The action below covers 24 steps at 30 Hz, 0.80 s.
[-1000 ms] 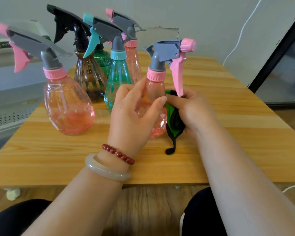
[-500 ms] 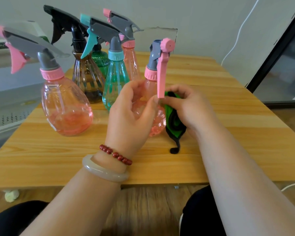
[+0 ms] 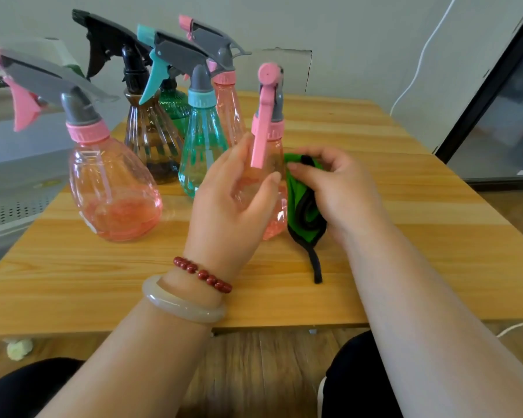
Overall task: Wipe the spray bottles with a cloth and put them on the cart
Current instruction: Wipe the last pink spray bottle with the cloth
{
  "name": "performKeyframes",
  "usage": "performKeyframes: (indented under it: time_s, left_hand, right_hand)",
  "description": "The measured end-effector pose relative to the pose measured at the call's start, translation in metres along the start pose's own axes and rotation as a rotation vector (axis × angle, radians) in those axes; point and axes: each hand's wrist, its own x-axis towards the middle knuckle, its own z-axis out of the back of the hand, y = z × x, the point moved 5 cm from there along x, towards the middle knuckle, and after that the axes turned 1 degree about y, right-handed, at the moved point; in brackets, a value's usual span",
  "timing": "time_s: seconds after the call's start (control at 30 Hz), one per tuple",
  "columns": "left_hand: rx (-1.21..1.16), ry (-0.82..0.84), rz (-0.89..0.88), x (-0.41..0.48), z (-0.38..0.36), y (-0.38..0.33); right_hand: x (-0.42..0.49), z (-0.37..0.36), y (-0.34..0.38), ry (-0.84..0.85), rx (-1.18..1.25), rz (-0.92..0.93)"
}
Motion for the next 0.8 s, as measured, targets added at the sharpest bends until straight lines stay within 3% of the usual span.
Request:
performKeyframes:
  time_s: [0.13, 0.27, 0.37, 0.43, 0.57, 0.7, 0.8]
  left_hand:
    - [0.096, -0.01, -0.044, 0.001, -0.004, -0.003]
    - [0.144, 0.002, -0.03, 0.002, -0.002, -0.001]
    - [0.134, 0.029, -0.033, 0.001, 0.0, -0.003]
    - [0.064, 0.032, 0.011, 0.0, 0.001, -0.002]
    - [-0.001, 0.032, 0.046, -0.003, -0.004, 0.001]
    - [0.015, 0.017, -0.032, -0.001, -0.003, -0.001]
    - [0.055, 0.009, -0.051, 0.0, -0.001, 0.001]
  right_hand:
    - [-0.003, -0.003, 0.019, 0.0, 0.422, 0.062]
    - [0.001, -0.006, 0.01, 0.061, 0.165, 0.077]
    - [0.005, -0.006, -0.003, 0.114, -0.018, -0.014]
    - [0.008, 0.001, -0.002, 0.076, 0.023, -0.021]
    - [0.004, 0.004, 0.013, 0.016, 0.417, 0.017]
    - [0.002, -0.002, 0.012, 0.058, 0.025, 0.123]
    - [0.004, 0.003, -0.001, 0.08, -0.192, 0.038]
